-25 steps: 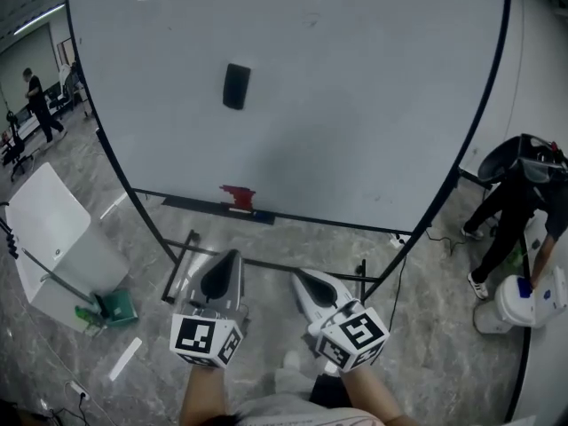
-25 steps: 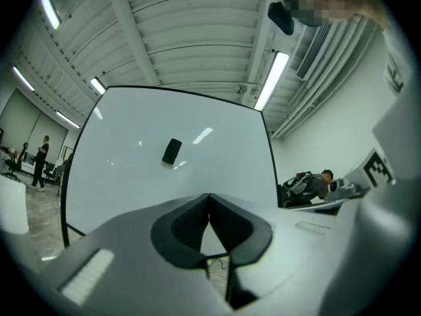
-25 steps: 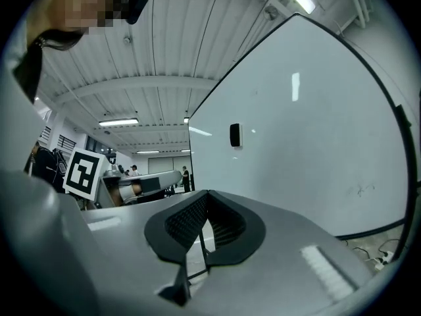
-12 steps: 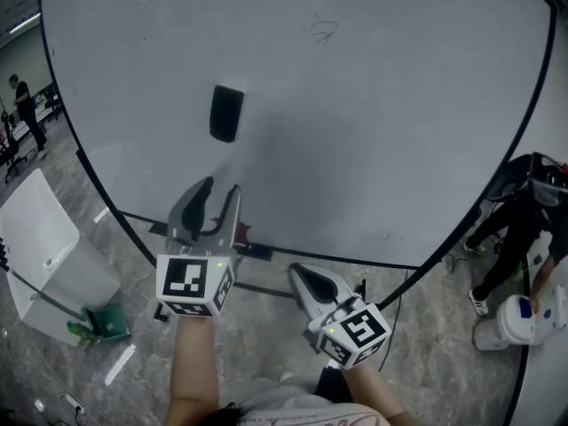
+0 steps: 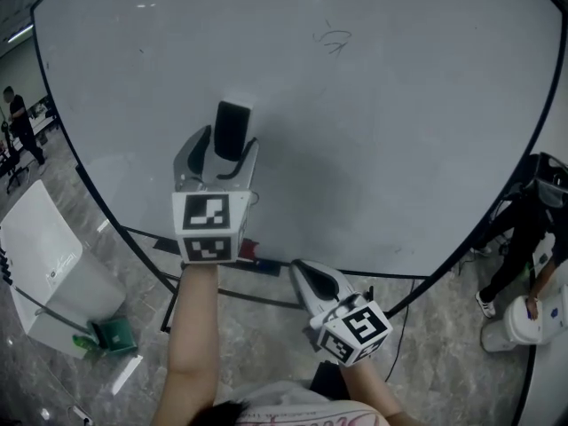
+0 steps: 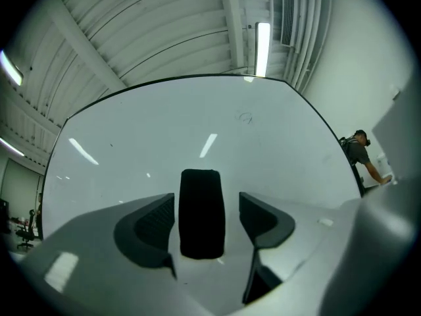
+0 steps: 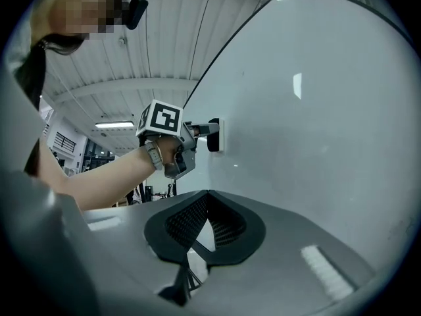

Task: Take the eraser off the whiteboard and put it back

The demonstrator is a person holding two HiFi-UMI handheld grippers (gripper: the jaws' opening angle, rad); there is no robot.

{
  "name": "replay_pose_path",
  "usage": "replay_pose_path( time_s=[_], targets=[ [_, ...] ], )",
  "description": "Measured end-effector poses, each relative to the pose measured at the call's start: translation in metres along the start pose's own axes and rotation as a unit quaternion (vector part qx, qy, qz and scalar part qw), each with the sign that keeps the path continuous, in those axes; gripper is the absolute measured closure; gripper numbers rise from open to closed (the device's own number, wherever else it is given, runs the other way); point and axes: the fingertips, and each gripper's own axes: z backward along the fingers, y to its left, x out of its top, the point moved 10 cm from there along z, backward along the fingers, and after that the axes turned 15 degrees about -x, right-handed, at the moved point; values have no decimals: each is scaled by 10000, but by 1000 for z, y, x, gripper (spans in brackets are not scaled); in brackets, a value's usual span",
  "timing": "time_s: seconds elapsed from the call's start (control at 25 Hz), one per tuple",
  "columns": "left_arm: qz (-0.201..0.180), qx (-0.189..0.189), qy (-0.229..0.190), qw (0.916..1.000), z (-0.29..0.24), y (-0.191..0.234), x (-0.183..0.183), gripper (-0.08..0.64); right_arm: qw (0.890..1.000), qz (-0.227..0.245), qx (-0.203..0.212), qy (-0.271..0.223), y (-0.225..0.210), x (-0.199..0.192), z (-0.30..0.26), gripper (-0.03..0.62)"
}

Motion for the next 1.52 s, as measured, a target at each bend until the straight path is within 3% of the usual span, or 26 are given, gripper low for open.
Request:
replay_pose_path(
  time_s=[0.6,1.16,1.52],
  targets=[
    [136,-65,570,9983,-29,19,-2,299,9996,-145,-231,58,-12,-3,-7,591],
    [243,-54,177,9995,-17,14,0,305,9996,-45,-227,138,-14,-2,2,591],
    [662,-241,-625,9956,38,-4,8,305,9996,-9,-148,240,-5,-4,12,591]
  ],
)
